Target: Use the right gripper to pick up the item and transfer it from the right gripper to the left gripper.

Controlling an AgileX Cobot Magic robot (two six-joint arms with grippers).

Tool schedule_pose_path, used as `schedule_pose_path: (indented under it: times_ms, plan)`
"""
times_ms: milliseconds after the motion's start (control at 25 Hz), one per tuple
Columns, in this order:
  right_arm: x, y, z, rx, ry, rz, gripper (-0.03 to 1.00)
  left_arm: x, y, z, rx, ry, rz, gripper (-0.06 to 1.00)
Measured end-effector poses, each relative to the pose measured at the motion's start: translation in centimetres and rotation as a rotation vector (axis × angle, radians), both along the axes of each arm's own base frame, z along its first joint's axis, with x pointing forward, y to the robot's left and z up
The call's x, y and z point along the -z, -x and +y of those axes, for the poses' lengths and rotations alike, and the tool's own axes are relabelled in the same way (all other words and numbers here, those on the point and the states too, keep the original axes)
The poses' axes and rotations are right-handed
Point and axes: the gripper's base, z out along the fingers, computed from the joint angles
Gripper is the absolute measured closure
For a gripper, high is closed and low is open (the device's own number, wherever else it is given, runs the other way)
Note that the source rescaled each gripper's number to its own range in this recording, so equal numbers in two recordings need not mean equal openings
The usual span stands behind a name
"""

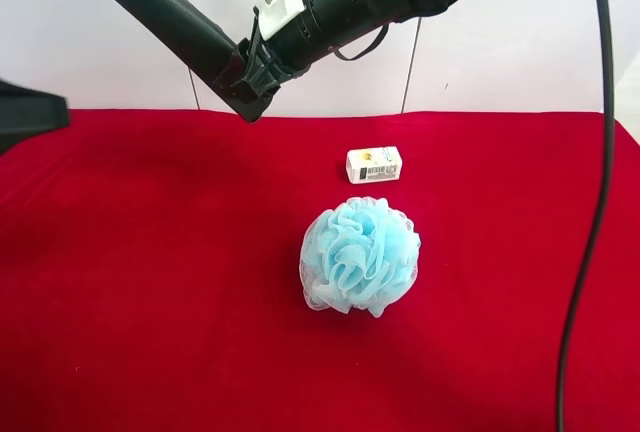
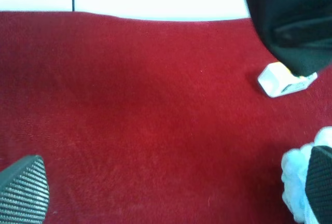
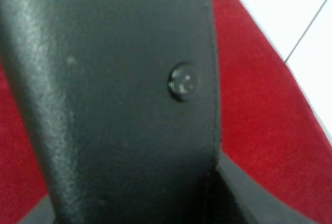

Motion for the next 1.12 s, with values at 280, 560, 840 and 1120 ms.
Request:
schedule_pose_path:
  times_ms: [280, 560, 840, 1120]
  plan:
    - [-0.1, -0.2, 0.0, 0.028, -0.012, -0.005, 0.92, 0.3, -4.9, -0.2, -0.054, 0.057, 0.031, -0.06]
    - [-0.3, -0.4, 0.0, 0.069, -0.044, 0.005, 0.93, -1.8, -8.4, -3.3, 0.052, 0.078, -0.006, -0.06]
    - [-0.3, -0.4, 0.0, 0.096, -0.066, 0.042, 0.93, -2.8, -9.3, -6.4, 0.073, 0.085, -0.088, -0.06]
    - [-0.3, -0.3, 0.2, 0.111, -0.085, 0.071, 0.93, -3.3, -10.0, -7.7, 0.02, 0.071, -0.175, -0.06]
